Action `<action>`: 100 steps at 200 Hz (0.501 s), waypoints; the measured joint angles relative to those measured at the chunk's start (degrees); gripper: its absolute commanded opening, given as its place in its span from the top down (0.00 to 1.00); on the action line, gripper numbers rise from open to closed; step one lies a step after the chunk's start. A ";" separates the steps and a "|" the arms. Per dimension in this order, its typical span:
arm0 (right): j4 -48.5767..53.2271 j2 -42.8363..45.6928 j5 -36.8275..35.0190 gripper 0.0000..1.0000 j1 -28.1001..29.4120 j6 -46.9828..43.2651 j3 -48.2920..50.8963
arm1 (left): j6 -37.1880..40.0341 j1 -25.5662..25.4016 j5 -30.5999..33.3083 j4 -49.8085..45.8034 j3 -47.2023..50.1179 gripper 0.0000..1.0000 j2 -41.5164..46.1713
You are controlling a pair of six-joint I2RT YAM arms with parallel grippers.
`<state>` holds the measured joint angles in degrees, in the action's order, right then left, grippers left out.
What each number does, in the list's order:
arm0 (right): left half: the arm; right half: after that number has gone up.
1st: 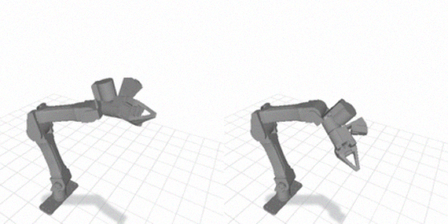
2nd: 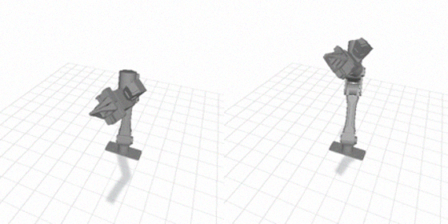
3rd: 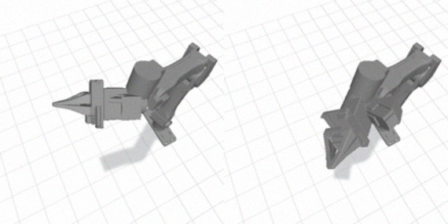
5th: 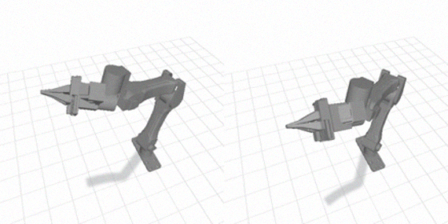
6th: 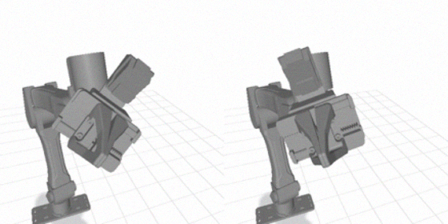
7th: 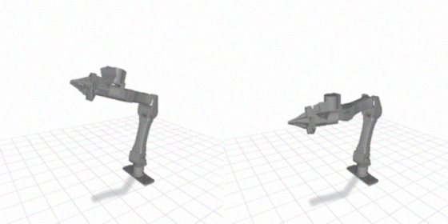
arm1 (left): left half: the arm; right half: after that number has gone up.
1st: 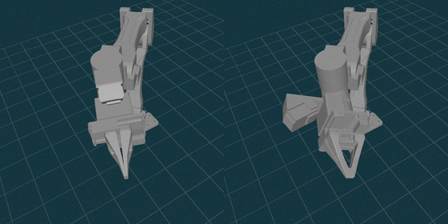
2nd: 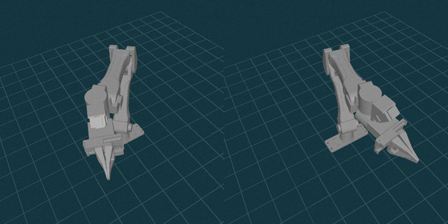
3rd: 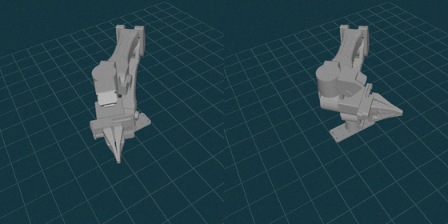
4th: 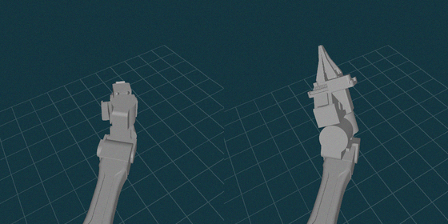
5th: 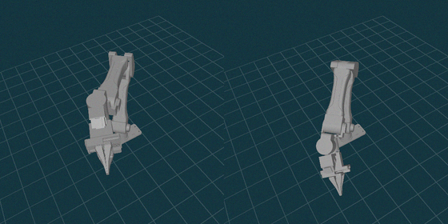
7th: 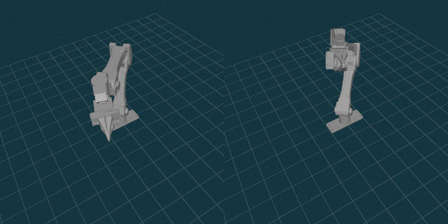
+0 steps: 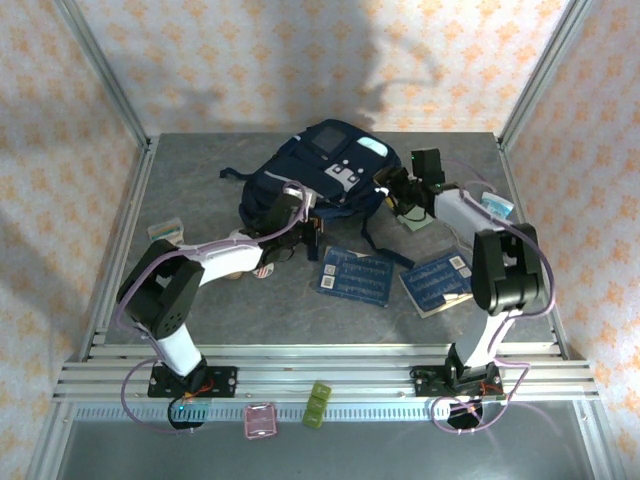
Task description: Pack the student bag
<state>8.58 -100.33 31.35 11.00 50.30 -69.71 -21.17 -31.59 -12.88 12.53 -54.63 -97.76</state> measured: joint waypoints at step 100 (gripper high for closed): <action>-16.85 -0.52 5.49 0.57 13.33 12.94 10.60 | 0.26 -1.75 -1.16 -4.22 -0.85 1.00 0.00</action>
<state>-8.27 -100.86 36.84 24.34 63.24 -59.11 -20.91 -33.34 -14.04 8.32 -55.48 -97.76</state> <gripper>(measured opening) 0.581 0.046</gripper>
